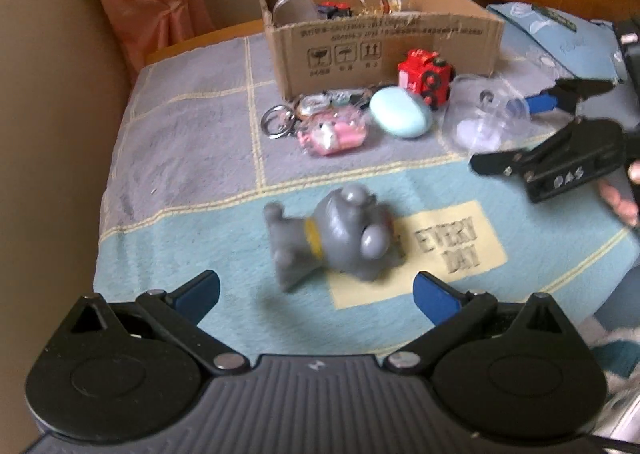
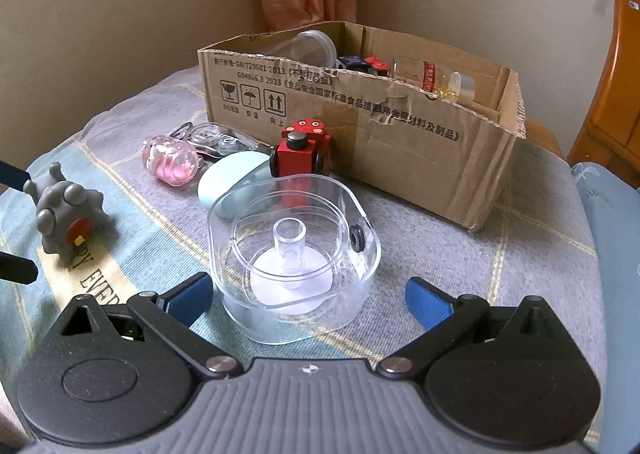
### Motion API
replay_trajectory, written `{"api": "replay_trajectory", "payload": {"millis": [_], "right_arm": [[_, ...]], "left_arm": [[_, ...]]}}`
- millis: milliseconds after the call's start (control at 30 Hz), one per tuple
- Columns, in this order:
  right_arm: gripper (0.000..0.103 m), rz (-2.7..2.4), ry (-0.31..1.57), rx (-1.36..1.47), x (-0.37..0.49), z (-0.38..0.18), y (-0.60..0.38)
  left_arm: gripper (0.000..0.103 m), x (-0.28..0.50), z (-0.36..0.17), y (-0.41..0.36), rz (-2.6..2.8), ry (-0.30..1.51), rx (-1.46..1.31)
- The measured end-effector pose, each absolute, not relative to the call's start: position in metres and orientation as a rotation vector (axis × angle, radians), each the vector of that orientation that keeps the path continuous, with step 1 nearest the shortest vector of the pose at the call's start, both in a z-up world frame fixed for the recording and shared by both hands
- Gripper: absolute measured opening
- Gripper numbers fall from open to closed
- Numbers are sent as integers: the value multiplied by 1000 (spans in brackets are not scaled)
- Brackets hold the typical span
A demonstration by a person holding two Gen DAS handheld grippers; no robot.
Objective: Organize rigid objects
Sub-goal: 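Grasp the clear lidded container with right tool while left tool grips the gray cat figurine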
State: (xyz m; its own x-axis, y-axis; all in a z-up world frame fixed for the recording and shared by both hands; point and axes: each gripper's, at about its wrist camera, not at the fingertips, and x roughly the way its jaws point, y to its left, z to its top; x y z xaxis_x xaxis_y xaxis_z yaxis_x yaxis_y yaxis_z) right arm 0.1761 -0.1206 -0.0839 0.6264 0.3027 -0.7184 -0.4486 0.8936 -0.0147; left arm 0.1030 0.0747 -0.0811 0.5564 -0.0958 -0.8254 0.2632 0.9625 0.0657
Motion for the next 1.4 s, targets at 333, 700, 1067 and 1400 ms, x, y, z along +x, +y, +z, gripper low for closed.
{"api": "replay_trajectory", "payload": {"millis": [333,700,1067,1400], "right_arm": [[103,481,785,-222,174,-83,-125],[103,607,823,-293,189,-79,-123],[103,643,867,-330,205,-76,-105],[84,625,878,-331,199,-68,-105]], "left_arm": [[102,101,-97,51,-94,890,135],[103,104,-111,56,6,865,-17],[102,106,-113,56,1,858,-15],[99,106,-111,56,-6,862,-17]]}}
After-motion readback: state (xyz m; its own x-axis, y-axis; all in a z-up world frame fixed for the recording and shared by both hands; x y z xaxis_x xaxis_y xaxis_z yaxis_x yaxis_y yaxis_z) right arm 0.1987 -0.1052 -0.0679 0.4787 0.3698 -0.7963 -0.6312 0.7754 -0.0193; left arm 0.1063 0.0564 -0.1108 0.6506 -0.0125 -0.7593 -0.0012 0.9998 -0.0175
